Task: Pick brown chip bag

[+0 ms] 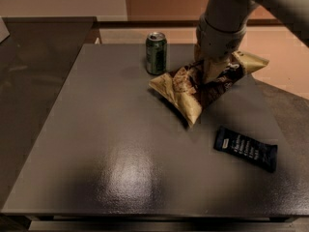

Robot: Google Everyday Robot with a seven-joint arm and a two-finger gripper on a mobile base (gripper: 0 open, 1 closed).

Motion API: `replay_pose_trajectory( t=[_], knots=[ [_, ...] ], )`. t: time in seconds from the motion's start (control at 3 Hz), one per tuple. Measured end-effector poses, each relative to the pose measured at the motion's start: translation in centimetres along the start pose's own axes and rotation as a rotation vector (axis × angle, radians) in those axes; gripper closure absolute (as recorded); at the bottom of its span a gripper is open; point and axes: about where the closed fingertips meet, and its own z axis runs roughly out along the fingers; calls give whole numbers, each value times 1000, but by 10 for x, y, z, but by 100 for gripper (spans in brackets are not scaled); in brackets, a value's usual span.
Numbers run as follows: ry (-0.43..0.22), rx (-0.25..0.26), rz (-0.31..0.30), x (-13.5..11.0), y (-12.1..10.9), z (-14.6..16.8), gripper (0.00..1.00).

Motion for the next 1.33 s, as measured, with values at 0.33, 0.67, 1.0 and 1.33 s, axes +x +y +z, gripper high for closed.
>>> replay_pose_trajectory(
  t=[0.33, 0.67, 1.0, 1.33],
  knots=[
    [-9, 34, -6, 2, -10, -19, 100],
    [-12, 79, -11, 10, -23, -47, 100],
    [-6, 116, -20, 18, -32, -73, 100],
    [-19, 163, -44, 22, -40, -103, 100]
  ],
)
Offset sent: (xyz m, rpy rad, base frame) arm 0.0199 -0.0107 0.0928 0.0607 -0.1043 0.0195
